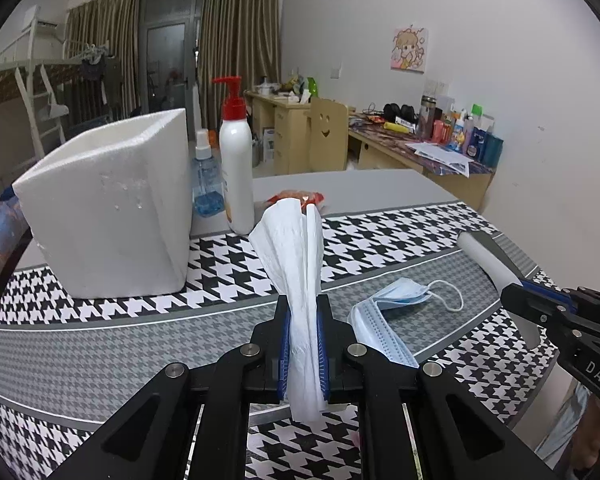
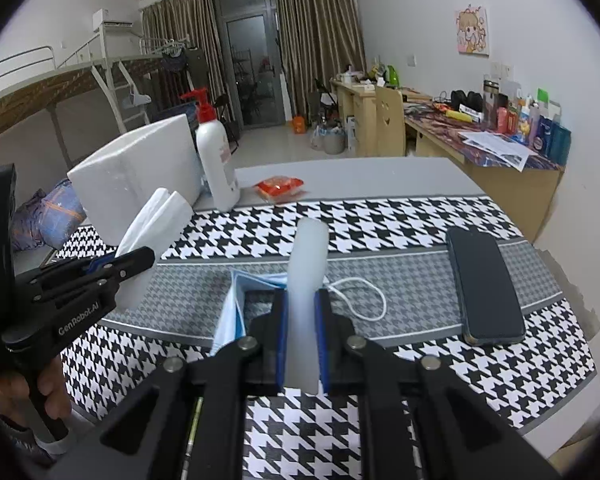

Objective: Organize soft objects
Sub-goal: 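Lift the tissue pack with the left tool while the right tool lifts the foam stick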

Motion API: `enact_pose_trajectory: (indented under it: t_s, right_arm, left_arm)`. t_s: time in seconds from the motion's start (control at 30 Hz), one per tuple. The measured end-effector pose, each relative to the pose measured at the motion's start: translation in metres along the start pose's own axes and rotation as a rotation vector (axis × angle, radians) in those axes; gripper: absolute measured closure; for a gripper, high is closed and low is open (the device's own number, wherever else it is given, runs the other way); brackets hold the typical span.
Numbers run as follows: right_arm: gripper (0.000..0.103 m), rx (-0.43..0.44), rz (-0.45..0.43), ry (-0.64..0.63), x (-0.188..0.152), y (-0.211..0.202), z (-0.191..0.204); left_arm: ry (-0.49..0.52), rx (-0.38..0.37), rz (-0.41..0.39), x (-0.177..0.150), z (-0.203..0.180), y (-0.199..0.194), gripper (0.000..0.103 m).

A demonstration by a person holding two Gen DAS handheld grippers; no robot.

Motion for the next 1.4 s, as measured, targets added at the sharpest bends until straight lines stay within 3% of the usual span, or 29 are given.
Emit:
enact_pose_trajectory:
  t_s: [1.4]
  right_arm:
    - [0.087,0.012,-0.195,-0.066,0.065,-0.019,0.073]
  left_arm:
    - [0.046,-0.066,-0.137,0.049,0.037,-0.063,0.091]
Point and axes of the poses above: each gripper's, at about its wrist camera, not at the fingertips, and y roughly the way its jaws point, z to its left, x to its top, the point moved 1 cm from there along y, roughly the way its jaws point, and after that the axes turned 13 degrees about -y, right-handed, at the moved point
